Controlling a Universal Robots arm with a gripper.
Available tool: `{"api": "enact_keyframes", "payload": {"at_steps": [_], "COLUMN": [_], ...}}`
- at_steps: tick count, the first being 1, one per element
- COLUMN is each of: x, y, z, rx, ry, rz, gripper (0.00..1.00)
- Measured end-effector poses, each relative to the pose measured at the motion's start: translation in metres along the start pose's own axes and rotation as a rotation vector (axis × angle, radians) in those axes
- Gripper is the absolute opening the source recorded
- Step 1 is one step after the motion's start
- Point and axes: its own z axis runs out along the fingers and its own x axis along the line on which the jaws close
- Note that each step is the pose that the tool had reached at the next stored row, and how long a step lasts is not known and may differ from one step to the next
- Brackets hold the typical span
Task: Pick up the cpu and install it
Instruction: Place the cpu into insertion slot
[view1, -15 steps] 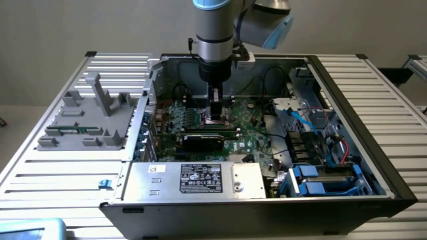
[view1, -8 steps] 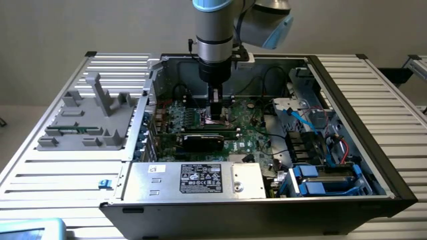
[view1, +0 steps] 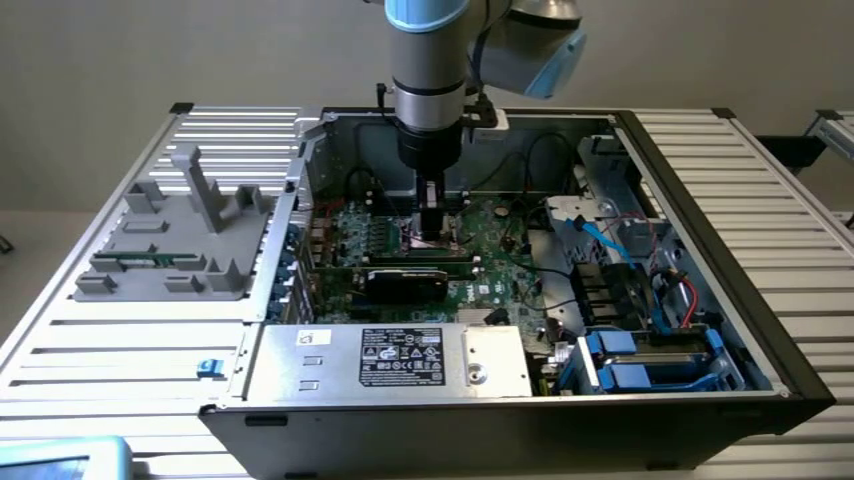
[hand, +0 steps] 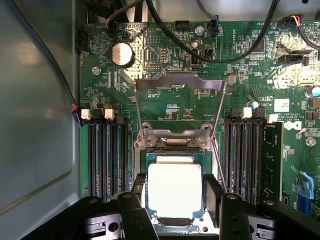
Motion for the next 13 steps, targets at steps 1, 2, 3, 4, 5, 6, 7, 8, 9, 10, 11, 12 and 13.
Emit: {"api": "enact_keyframes", "payload": {"at_steps": [1,2,3,4,5,6,7,8,9,10,11,12,13], "x": [-0.0001,-0.0001,-0.0002,-0.0002,-0.0002,-0.0002,-0.0002,-0.0003,-0.0003,-0.0003,-0.0002,-0.0002,-0.0002], "y": [-0.0001,-0.0001,-0.0002,-0.0003,-0.0005,-0.0005,-0.0006,-0.0007,-0.0006,-0.0006,-0.0006,-0.0006,-0.0006], "z": [0.0005,0.001,0.0015,0.002,0.0026,0.003,0.0034,0.0034,0.0034,0.0034,0.0035,0.0035,0.0035], "rx": [0.0001,0.0003,0.0004,0.0003,0.0003,0.0004,0.0004,0.0005,0.0005,0.0005,0.0003,0.0003,0.0003], "ry": [0.0002,0.0001,0.0001,0.0002,0.0001,0.0,-0.0003,-0.001,-0.001,-0.001,-0.0008,-0.0008,-0.0008], "rz": [0.0,0.0,0.0,0.0,0.0,0.0,0.0,0.0,0.0,0.0,0.0,0.0,0.0], "gripper": [0.55,0.55,0.55,0.55,0.55,0.55,0.55,0.55,0.55,0.55,0.55,0.55,0.55]}}
